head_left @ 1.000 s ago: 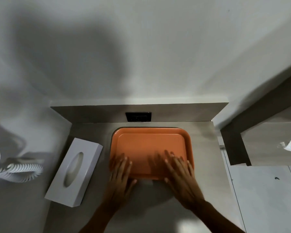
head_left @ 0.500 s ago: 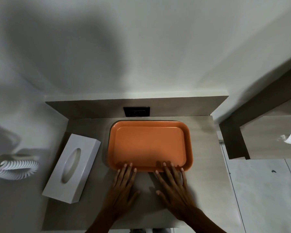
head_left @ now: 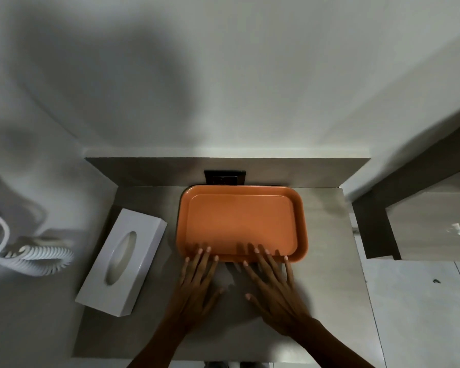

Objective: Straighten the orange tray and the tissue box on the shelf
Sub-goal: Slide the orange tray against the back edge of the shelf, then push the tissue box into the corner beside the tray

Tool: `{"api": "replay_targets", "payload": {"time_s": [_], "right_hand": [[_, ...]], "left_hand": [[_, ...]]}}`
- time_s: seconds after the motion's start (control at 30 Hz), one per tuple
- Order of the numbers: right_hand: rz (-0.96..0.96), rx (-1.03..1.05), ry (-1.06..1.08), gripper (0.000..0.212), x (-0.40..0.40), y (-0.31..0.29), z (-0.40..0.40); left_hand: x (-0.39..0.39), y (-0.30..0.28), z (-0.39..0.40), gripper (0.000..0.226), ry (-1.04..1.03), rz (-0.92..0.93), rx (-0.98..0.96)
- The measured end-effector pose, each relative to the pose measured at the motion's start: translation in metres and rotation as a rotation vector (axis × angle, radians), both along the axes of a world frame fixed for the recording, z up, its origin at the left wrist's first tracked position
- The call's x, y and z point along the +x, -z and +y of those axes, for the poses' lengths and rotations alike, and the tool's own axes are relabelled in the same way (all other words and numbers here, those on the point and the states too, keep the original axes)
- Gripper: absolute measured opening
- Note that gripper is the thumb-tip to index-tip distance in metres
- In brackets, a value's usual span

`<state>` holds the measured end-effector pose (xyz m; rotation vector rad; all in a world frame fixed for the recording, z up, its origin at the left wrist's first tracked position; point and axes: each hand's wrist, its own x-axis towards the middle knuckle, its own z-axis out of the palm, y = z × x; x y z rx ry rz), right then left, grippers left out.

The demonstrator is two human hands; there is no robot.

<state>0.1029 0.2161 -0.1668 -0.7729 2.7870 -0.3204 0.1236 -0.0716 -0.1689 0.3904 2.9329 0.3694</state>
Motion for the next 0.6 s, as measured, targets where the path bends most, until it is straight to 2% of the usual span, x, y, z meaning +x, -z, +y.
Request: {"api": "replay_targets", "payload": {"time_s": [0.17, 0.27, 0.4, 0.5, 0.6], "right_hand": [[0.021, -0.127, -0.076, 0.078, -0.008, -0.017, -0.048], [-0.008, -0.226, -0.12, 0.08, -0.009, -0.028, -0.091], [-0.113, -0.383, -0.172, 0.079, 0.0, -0.033, -0.146], [-0.142, -0.369, -0.226, 0.078, 0.011, -0.025, -0.182], [-0.045, -0.264, -0.327, 0.08, 0.018, -0.002, -0.21]], "left_hand": [[-0.001, -0.02, -0.04, 0.08, -0.145, 0.06, -0.039], [0.002, -0.034, -0.079, 0.078, -0.309, 0.071, -0.097], [0.01, -0.05, -0.111, 0.079, -0.577, 0.048, -0.052], [0.024, -0.048, -0.131, 0.086, -0.662, 0.049, -0.03], [0.035, -0.036, -0.157, 0.108, -0.673, 0.075, 0.042]]}}
